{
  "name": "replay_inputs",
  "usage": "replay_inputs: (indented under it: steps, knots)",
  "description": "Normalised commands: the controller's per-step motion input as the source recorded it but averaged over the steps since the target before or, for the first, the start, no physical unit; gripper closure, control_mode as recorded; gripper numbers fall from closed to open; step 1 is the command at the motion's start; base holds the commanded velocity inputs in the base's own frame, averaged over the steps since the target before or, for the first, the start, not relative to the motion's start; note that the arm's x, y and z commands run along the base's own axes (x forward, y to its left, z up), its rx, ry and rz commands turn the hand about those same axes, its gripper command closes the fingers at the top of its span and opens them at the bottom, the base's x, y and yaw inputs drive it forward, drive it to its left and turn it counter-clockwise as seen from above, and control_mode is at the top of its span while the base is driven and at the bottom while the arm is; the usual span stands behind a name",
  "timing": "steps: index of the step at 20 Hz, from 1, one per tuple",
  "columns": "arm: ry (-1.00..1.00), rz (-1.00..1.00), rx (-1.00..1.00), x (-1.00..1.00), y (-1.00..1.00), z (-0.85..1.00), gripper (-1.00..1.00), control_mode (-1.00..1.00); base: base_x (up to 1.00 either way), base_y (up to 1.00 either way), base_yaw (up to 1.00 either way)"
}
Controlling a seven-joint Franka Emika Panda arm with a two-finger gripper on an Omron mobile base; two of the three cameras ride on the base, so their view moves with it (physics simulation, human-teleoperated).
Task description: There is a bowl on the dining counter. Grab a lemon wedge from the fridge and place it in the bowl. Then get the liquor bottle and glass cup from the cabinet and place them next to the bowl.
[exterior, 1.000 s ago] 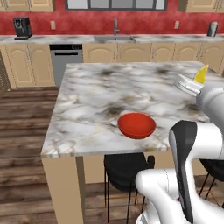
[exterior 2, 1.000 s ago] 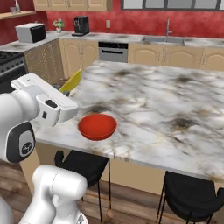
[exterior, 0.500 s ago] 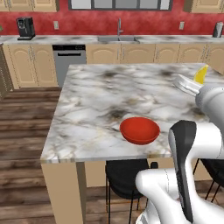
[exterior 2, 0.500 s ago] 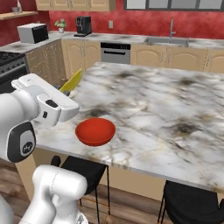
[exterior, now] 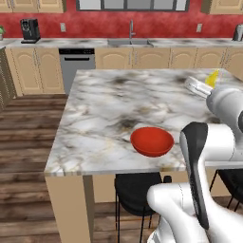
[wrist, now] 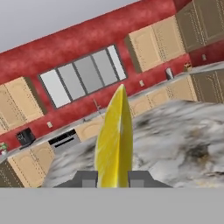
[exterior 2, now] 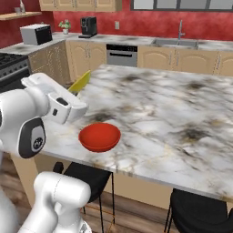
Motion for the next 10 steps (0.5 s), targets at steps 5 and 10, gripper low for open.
replay_inputs:
  steps: [5, 10]
  knots:
    - [0.49, 0.04, 0.05, 0.82, 0.00, -0.01, 1.00, -1.00, 0.00, 0.00, 0.00]
    - [0.62, 0.15, 0.02, 0.60, 0.00, -0.27, 1.00, -1.00, 0.00, 0.00, 0.00]
